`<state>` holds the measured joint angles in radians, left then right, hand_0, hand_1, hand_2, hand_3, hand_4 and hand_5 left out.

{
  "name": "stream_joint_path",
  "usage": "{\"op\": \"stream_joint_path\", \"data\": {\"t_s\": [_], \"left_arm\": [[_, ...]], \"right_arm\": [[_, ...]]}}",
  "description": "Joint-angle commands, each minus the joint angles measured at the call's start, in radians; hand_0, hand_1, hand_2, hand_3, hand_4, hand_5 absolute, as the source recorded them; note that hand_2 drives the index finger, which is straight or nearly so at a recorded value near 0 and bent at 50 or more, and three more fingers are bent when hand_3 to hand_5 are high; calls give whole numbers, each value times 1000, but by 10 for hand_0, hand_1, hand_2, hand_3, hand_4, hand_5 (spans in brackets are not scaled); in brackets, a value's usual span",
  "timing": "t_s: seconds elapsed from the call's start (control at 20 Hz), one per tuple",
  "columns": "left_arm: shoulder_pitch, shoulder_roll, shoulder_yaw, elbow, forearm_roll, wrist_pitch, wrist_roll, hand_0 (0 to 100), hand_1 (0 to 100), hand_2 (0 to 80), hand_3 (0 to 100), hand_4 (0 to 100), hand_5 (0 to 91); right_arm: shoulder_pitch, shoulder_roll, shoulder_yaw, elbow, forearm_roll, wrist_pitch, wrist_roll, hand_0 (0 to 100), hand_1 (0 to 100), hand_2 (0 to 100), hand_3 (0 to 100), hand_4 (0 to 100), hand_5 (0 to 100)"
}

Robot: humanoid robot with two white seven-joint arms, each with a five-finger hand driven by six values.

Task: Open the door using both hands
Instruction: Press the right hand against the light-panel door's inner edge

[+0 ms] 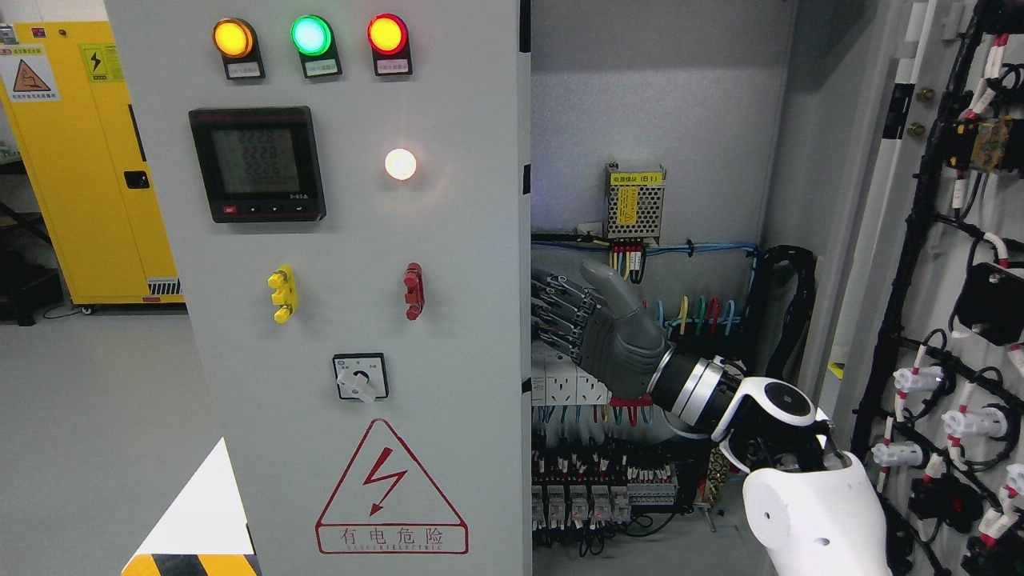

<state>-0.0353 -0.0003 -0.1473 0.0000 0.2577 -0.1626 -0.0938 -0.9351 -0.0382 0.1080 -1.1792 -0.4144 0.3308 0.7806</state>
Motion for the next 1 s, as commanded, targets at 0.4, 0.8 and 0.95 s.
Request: {"op": "stream_joint_path", "data": {"t_s": [0.4,0.8,0.95], "left_arm": [[0,-33,0,18,0,0,0,0,0,0,0,0,0],[0,-35,0,18,0,0,0,0,0,0,0,0,0],[0,-35,0,18,0,0,0,0,0,0,0,0,0]], "right_arm": [[-1,3,10,-22,-1,2,71,243,0,0,0,0,0],[-1,6,22,-45,-1,31,115,241,0,0,0,0,0],[1,4,22,-48,-1,31,115,241,0,0,0,0,0]]}}
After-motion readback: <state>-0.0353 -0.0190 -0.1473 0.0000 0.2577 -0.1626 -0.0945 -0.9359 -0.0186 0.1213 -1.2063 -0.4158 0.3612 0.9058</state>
